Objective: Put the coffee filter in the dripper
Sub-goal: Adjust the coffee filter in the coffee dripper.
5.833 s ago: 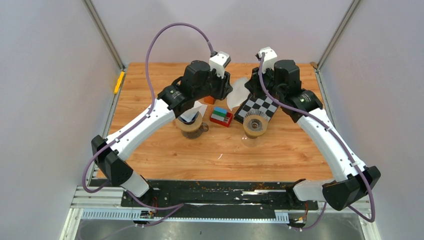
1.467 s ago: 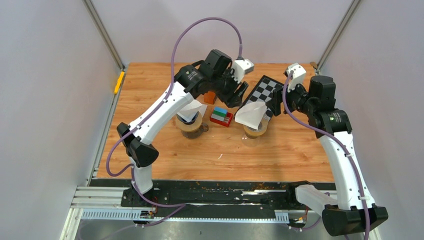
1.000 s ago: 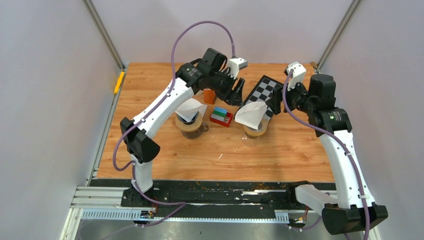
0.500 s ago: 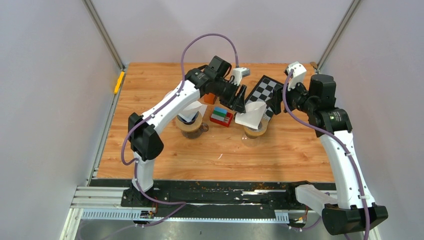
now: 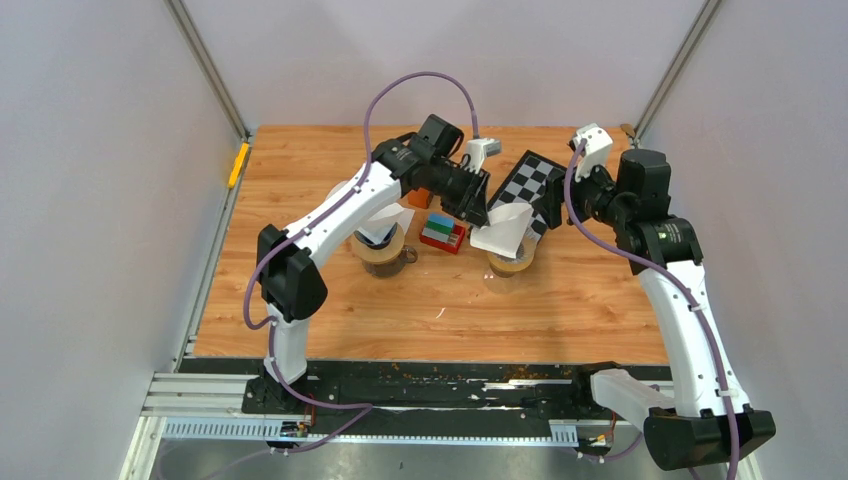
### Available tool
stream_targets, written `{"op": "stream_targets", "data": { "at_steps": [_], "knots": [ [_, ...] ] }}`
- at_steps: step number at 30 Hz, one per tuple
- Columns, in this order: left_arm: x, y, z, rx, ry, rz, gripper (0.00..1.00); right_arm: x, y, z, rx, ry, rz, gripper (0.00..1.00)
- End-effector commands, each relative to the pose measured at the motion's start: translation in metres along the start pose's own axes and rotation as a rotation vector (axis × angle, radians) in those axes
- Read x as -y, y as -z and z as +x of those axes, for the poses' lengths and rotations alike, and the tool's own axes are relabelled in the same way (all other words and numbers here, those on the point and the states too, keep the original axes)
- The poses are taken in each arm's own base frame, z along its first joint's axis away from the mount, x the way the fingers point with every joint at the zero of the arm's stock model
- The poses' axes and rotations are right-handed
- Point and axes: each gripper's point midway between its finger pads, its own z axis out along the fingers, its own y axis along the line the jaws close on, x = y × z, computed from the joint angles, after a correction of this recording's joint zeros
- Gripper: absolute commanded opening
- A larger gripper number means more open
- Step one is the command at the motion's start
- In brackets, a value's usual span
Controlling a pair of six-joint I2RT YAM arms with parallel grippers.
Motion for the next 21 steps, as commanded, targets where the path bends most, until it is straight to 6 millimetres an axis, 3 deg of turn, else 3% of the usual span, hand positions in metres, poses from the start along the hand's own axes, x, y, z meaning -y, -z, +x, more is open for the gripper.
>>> {"op": "stream_targets", "data": {
  "at_steps": [1, 9, 21],
  "knots": [
    [0.013, 0.013, -0.019, 0.059, -0.077, 0.014, 0.27, 0.004, 0.003, -0.01, 0.046, 0.028, 0.02, 0.69],
    [0.012, 0.021, -0.024, 0.049, -0.166, -0.016, 0.0, 0.0, 0.005, -0.013, 0.048, 0.026, 0.003, 0.69],
    [0.025, 0.018, -0.018, -0.031, -0.385, -0.067, 0.0, -0.01, 0.011, -0.009, 0.021, -0.013, -0.04, 0.69]
  ]
}}
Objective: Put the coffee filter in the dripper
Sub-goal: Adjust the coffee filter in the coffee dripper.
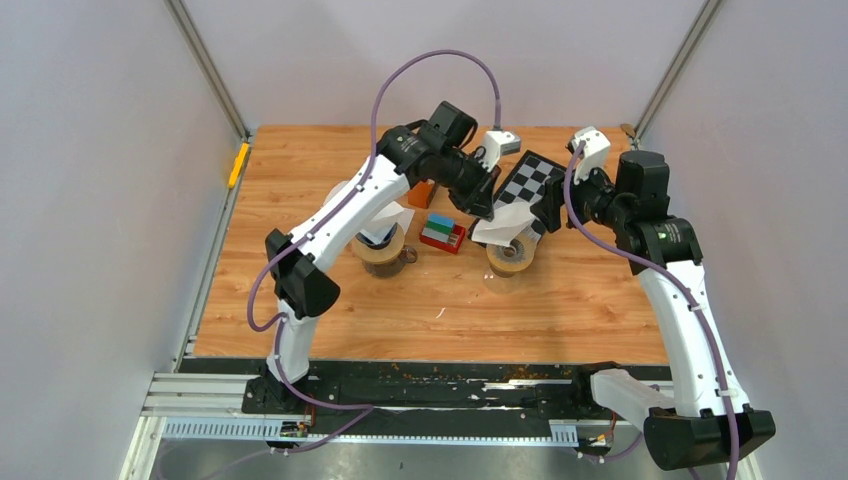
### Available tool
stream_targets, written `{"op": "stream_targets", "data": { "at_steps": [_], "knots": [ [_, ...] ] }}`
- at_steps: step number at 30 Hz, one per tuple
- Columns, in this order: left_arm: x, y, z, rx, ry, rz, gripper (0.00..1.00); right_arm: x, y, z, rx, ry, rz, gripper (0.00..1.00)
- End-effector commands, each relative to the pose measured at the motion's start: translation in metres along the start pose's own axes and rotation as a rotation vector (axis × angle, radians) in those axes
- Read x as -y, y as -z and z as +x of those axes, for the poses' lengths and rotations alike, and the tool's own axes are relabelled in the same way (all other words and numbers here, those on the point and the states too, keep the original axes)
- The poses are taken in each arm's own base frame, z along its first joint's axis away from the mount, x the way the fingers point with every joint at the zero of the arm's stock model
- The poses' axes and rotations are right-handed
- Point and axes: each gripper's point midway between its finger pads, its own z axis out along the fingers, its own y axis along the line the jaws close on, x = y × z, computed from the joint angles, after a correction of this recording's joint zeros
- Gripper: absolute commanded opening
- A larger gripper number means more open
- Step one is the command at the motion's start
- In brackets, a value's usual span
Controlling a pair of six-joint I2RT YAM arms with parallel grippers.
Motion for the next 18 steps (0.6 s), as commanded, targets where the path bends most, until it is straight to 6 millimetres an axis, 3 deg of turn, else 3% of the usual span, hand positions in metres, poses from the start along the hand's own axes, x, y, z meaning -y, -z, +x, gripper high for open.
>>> {"op": "stream_targets", "data": {
  "at_steps": [1, 18],
  "knots": [
    [0.009, 0.003, 0.003, -0.04, -0.115, -0.013, 0.0, -0.005, 0.013, -0.015, 0.036, -0.001, -0.014, 0.69],
    [0.03, 0.002, 0.004, -0.055, -0.235, 0.013, 0.0, -0.009, 0.003, 0.008, -0.029, 0.012, -0.09, 0.67]
  ]
}}
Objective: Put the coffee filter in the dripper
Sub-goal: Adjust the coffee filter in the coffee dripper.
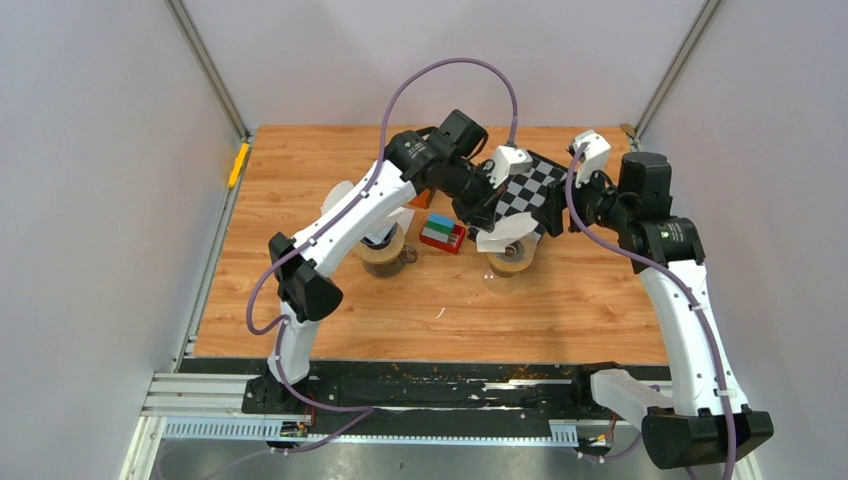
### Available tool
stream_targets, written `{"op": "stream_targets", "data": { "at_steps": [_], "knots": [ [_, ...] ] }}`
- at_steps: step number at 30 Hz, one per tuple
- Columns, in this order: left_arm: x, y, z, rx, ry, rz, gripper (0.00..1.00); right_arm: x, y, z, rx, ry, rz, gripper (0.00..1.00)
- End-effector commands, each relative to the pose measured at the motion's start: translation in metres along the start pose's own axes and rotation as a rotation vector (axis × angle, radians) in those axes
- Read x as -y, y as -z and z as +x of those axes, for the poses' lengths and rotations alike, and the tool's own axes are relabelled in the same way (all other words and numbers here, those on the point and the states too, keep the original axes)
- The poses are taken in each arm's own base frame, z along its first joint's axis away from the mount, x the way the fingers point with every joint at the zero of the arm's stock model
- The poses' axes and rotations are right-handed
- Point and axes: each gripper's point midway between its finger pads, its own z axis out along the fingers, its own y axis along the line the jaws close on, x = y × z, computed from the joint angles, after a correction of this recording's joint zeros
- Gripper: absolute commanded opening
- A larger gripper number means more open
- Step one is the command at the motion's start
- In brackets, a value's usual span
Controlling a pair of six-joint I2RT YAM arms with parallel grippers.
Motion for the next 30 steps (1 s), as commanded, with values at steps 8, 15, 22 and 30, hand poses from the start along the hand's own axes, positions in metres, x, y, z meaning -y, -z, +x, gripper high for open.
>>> {"op": "stream_targets", "data": {
  "at_steps": [8, 15, 22, 30],
  "knots": [
    [0.013, 0.008, -0.013, 0.034, -0.083, 0.012, 0.0, -0.001, -0.019, 0.01, -0.055, 0.044, -0.113, 0.67],
    [0.017, 0.008, -0.014, 0.037, -0.1, 0.031, 0.0, -0.002, -0.031, 0.019, -0.107, 0.085, -0.187, 0.64],
    [0.018, 0.009, -0.014, 0.038, -0.106, 0.034, 0.0, -0.011, -0.032, 0.026, -0.121, 0.119, -0.263, 0.52],
    [0.013, 0.012, -0.02, 0.055, -0.108, -0.003, 0.0, -0.014, -0.025, 0.023, -0.107, 0.121, -0.252, 0.24]
  ]
}}
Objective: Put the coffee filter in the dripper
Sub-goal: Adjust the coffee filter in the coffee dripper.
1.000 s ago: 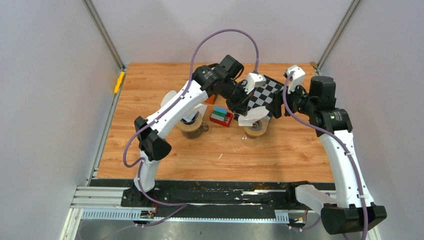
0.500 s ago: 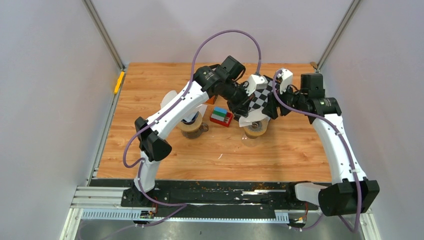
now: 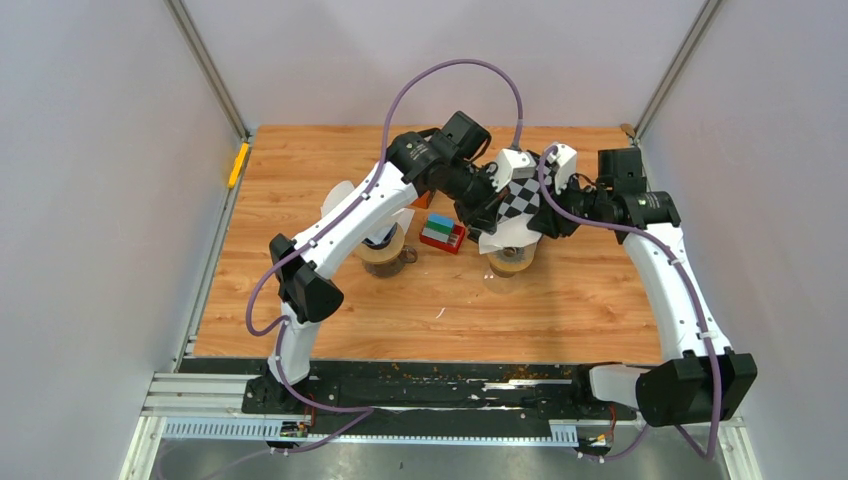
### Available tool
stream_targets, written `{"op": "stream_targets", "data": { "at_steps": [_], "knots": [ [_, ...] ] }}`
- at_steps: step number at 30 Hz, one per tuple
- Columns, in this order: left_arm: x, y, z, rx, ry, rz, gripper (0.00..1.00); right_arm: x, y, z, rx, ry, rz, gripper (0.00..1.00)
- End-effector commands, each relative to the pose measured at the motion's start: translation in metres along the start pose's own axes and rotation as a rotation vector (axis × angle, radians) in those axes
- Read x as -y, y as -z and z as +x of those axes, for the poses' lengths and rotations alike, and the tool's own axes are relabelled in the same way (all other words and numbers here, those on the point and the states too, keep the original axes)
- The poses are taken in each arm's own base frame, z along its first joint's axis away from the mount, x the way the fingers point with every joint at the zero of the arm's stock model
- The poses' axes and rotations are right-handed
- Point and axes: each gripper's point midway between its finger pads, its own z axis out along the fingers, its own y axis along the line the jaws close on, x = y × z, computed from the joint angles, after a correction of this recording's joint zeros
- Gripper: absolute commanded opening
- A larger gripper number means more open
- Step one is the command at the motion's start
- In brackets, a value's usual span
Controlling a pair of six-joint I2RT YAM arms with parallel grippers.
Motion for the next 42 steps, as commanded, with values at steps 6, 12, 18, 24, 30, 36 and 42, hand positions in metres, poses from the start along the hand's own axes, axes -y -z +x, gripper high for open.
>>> {"op": "stream_targets", "data": {
  "at_steps": [6, 12, 18, 24, 30, 36, 42],
  "knots": [
    [-0.006, 0.014, -0.024, 0.069, -0.052, -0.076, 0.05, -0.006, 0.024, -0.023, 0.091, 0.004, 0.068, 0.12],
    [-0.019, 0.01, -0.024, 0.082, 0.0, -0.15, 0.22, -0.002, 0.027, -0.019, 0.113, -0.139, 0.145, 0.0],
    [-0.022, 0.015, -0.03, 0.114, 0.046, -0.189, 0.42, 0.0, 0.031, -0.011, 0.15, -0.192, 0.21, 0.0],
    [-0.019, 0.017, -0.028, 0.133, 0.103, -0.196, 0.57, 0.002, 0.028, -0.004, 0.175, -0.241, 0.242, 0.0],
    [-0.015, 0.02, -0.026, 0.148, 0.145, -0.197, 0.6, 0.006, 0.026, 0.001, 0.195, -0.283, 0.27, 0.0],
    [-0.012, 0.021, -0.027, 0.155, 0.155, -0.185, 0.53, 0.007, 0.025, 0.001, 0.201, -0.3, 0.271, 0.0],
    [-0.01, 0.021, -0.026, 0.15, 0.142, -0.176, 0.28, 0.001, 0.031, -0.007, 0.218, -0.274, 0.237, 0.0]
  ]
}}
